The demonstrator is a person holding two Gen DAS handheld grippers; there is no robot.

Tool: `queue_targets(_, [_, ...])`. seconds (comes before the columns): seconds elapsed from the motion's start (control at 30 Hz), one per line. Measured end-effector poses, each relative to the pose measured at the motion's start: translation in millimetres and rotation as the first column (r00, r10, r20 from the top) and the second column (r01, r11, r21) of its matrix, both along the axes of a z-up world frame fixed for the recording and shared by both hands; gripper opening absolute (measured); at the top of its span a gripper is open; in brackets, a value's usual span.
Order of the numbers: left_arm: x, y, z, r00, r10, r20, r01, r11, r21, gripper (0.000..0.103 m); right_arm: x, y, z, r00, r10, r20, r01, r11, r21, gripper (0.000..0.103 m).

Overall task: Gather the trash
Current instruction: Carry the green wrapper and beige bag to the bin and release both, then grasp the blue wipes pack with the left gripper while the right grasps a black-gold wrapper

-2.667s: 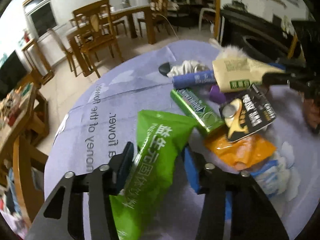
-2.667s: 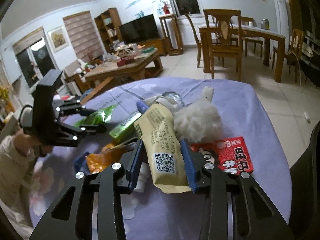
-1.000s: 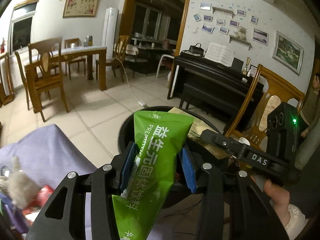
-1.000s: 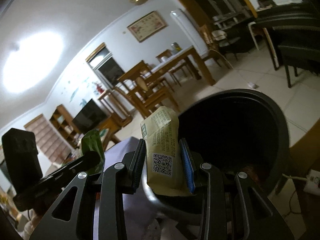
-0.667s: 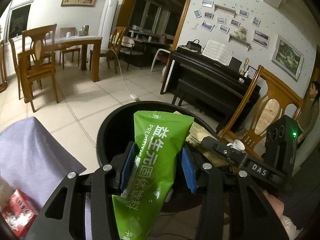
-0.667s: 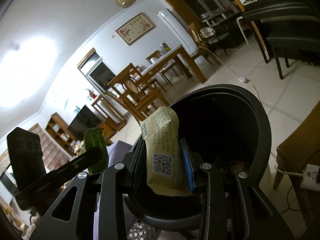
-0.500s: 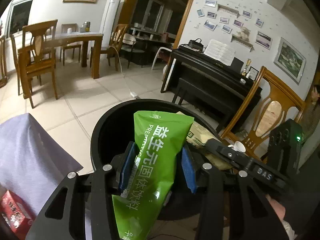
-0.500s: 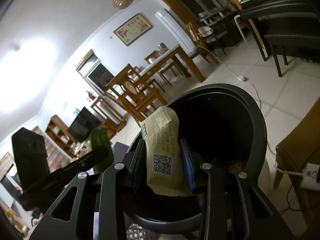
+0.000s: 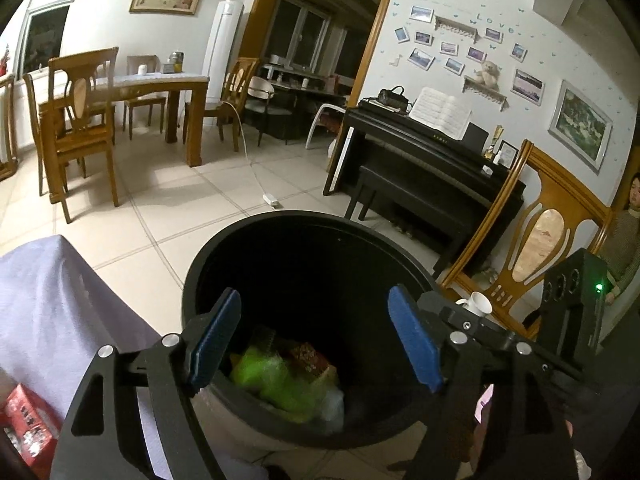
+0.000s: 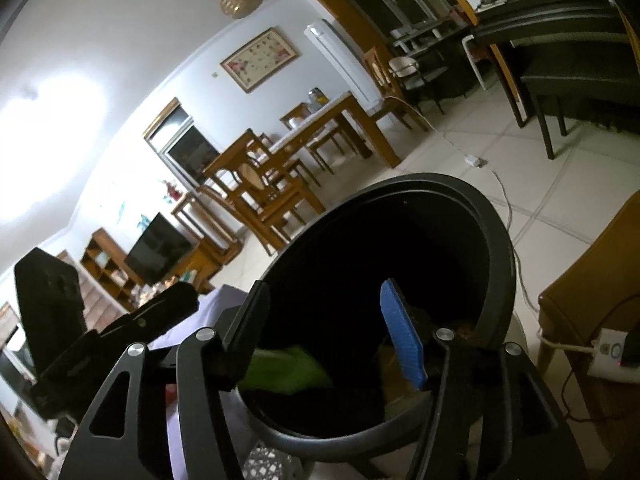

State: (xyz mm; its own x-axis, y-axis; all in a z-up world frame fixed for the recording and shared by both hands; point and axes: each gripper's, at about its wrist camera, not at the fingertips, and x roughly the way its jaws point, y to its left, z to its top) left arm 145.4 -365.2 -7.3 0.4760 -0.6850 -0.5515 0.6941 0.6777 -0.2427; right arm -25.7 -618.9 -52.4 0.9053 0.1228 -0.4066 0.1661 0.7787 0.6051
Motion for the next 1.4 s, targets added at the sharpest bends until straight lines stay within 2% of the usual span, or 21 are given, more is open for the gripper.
queue_targets(0.2, [-8, 39, 13, 0.999, 0.041, 0.001, -0.041, 0.999, -0.007, 0.076, 11, 37, 14, 0.998, 0.067, 0.005, -0.067, 0.997, -0.042, 0.064])
queue_targets(0.37, [-8, 95, 21, 0.992, 0.125, -0.025, -0.125, 0.992, -0.002, 0.076, 34, 99, 32, 0.982, 0.189, -0.001, -0.189, 0.979, -0.082, 0.066])
queue_targets(0.47, [-11, 140, 24, 0.981, 0.19, -0.045, -0.19, 0.982, 0.002, 0.076, 52, 145, 41, 0.96, 0.28, -0.019, -0.281, 0.954, -0.105, 0.066])
queue_targets(0.6, [-20, 208, 21, 0.958, 0.28, -0.061, -0.278, 0.96, 0.031, 0.076, 73, 210, 49, 0.913, 0.405, -0.058, -0.409, 0.903, -0.133, 0.066])
queue_targets(0.67, [-28, 244, 16, 0.941, 0.331, -0.066, -0.327, 0.943, 0.06, 0.076, 82, 245, 52, 0.878, 0.472, -0.081, -0.479, 0.865, -0.148, 0.066])
queue_targets(0.77, [-42, 285, 8, 0.919, 0.389, -0.063, -0.38, 0.918, 0.115, 0.076, 92, 297, 55, 0.81, 0.574, -0.12, -0.586, 0.791, -0.175, 0.066])
queue_targets(0.83, [-50, 303, 1, 0.91, 0.406, -0.077, -0.393, 0.908, 0.145, 0.076, 96, 326, 58, 0.765, 0.628, -0.142, -0.643, 0.742, -0.189, 0.076])
queue_targets(0.93, [-62, 324, -11, 0.901, 0.426, -0.079, -0.404, 0.892, 0.2, 0.076, 105, 370, 55, 0.685, 0.713, -0.152, -0.728, 0.675, -0.119, 0.078])
queue_targets(1.0, [-65, 331, -19, 0.899, 0.432, -0.072, -0.404, 0.88, 0.249, 0.076, 112, 393, 54, 0.662, 0.729, -0.174, -0.748, 0.657, -0.093, 0.078])
queue_targets(1.1, [-64, 340, -31, 0.898, 0.428, -0.101, -0.39, 0.881, 0.269, 0.077, 122, 412, 43, 0.636, 0.744, -0.205, -0.764, 0.644, -0.031, 0.077])
queue_targets(1.13, [-62, 341, -32, 0.899, 0.425, -0.107, -0.385, 0.882, 0.271, 0.077, 125, 420, 42, 0.63, 0.748, -0.209, -0.766, 0.642, -0.008, 0.075])
queue_targets(1.17, [-61, 342, -33, 0.9, 0.423, -0.111, -0.381, 0.883, 0.276, 0.077, 130, 427, 39, 0.627, 0.748, -0.217, -0.764, 0.645, 0.017, 0.069])
queue_targets(1.27, [-65, 351, -43, 0.906, 0.405, -0.122, -0.362, 0.892, 0.272, 0.077, 144, 432, 34, 0.631, 0.741, -0.229, -0.749, 0.659, 0.071, 0.061])
queue_targets(1.37, [-69, 350, -46, 0.913, 0.386, -0.13, -0.343, 0.901, 0.266, 0.077, 152, 433, 30, 0.643, 0.733, -0.222, -0.728, 0.675, 0.123, 0.061])
queue_targets(1.4, [-70, 349, -47, 0.917, 0.376, -0.133, -0.334, 0.906, 0.261, 0.077, 144, 421, 22, 0.644, 0.734, -0.218, -0.726, 0.676, 0.129, 0.061])
